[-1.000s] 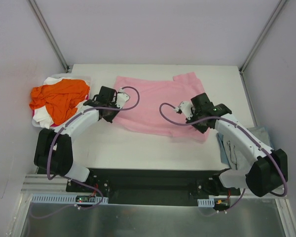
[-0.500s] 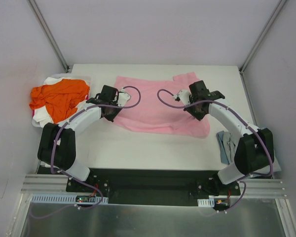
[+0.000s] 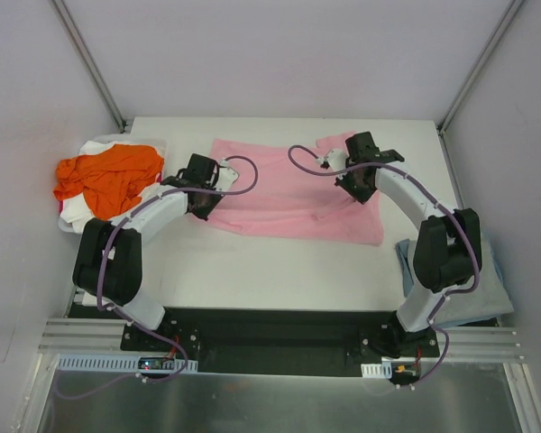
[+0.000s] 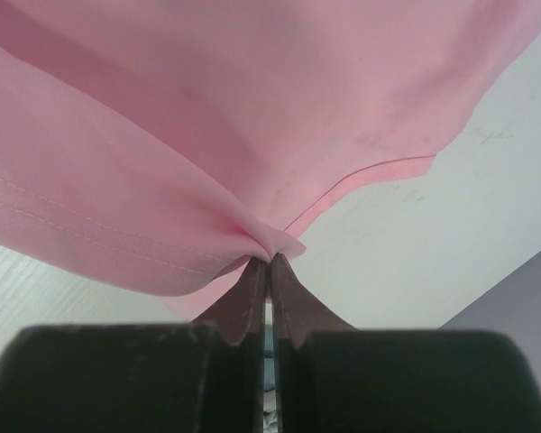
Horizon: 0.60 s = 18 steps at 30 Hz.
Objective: Fold and stack the t-shirts
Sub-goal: Fold the tshirt
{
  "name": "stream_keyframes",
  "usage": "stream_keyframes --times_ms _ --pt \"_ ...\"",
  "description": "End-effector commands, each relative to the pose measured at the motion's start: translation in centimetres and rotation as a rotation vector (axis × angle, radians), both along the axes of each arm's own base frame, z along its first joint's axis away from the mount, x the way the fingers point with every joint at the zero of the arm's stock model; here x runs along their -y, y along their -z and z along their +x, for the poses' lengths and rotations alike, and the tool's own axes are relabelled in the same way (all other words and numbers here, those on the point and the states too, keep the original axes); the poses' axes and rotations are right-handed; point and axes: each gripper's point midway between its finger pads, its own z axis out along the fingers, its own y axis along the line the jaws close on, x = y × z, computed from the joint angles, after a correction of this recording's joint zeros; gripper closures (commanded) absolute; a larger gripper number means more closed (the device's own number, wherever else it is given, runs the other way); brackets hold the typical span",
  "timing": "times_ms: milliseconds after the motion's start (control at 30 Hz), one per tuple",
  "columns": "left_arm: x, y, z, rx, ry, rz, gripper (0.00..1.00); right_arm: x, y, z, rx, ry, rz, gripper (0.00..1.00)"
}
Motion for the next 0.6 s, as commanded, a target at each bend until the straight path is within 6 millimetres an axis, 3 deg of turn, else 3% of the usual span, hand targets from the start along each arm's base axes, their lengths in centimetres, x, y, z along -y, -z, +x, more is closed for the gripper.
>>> stream_keyframes --times_ms 0,567 --pt "-0.7 -1.0 1.7 0.041 -0.055 0.018 1.0 0.3 -1.2 2.3 0.054 0.009 0.008 0.99" --pt "-0.5 -2.4 6.8 0.1 -0.071 0.044 1.0 0.1 -0.9 5.1 0.07 0.033 0.03 0.99"
